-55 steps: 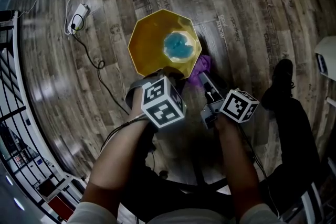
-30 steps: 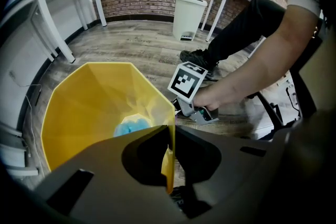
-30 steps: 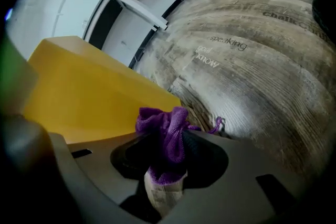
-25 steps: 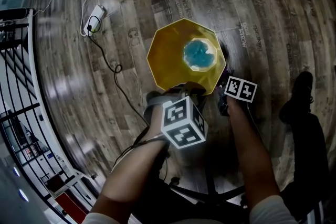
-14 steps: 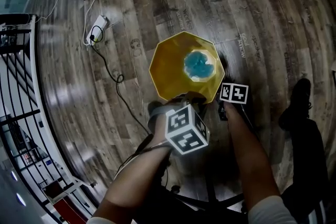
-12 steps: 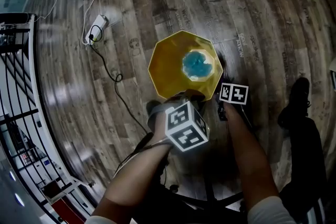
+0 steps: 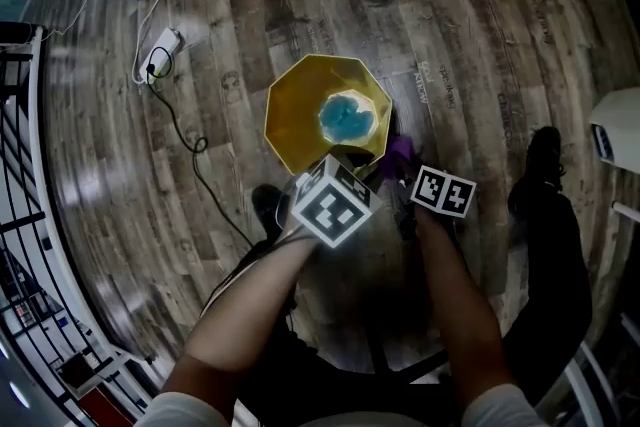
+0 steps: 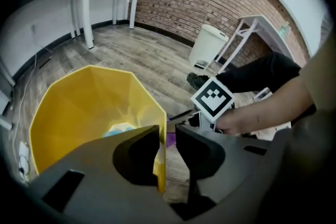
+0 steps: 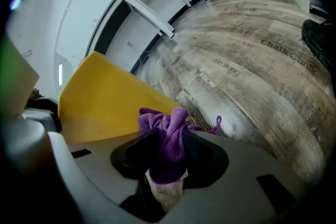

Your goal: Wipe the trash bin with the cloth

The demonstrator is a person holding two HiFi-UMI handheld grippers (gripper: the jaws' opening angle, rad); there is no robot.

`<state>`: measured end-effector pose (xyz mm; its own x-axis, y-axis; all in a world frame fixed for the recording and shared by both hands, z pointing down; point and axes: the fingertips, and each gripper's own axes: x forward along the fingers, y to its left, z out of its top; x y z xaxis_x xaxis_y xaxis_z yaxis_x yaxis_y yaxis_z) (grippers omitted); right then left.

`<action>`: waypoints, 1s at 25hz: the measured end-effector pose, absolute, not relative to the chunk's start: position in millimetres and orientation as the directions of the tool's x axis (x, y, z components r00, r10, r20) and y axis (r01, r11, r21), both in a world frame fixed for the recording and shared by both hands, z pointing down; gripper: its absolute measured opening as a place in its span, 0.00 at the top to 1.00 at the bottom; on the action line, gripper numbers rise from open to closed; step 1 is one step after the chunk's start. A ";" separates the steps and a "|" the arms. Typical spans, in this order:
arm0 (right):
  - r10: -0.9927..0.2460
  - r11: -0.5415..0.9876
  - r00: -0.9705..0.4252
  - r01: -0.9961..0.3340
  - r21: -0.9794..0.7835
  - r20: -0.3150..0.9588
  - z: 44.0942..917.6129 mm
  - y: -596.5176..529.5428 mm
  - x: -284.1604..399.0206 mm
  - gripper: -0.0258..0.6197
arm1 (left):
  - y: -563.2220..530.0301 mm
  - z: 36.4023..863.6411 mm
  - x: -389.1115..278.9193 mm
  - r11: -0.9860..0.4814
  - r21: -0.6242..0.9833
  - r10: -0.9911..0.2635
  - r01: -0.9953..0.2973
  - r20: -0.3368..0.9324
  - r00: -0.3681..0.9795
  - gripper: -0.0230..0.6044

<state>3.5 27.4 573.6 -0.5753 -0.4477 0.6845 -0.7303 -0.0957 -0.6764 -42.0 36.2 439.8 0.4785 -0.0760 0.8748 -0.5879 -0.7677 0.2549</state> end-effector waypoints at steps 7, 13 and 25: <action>-0.537 -0.110 -0.580 -0.672 -0.733 0.612 521.1 31.1 10.8 0.74 | 64.8 422.8 -78.1 -0.951 0.081 -0.039 -0.297 0.926 0.376 0.76; -0.598 -0.140 -0.613 -0.554 -0.821 0.516 493.2 39.9 7.1 0.74 | 71.5 448.6 -100.5 -0.957 0.063 -0.020 -0.283 0.960 0.280 0.76; -0.679 -0.016 -0.677 -0.371 -0.929 0.282 431.0 41.8 -12.6 0.74 | 75.1 456.2 -92.1 -0.959 0.119 0.032 -0.257 0.948 0.318 0.89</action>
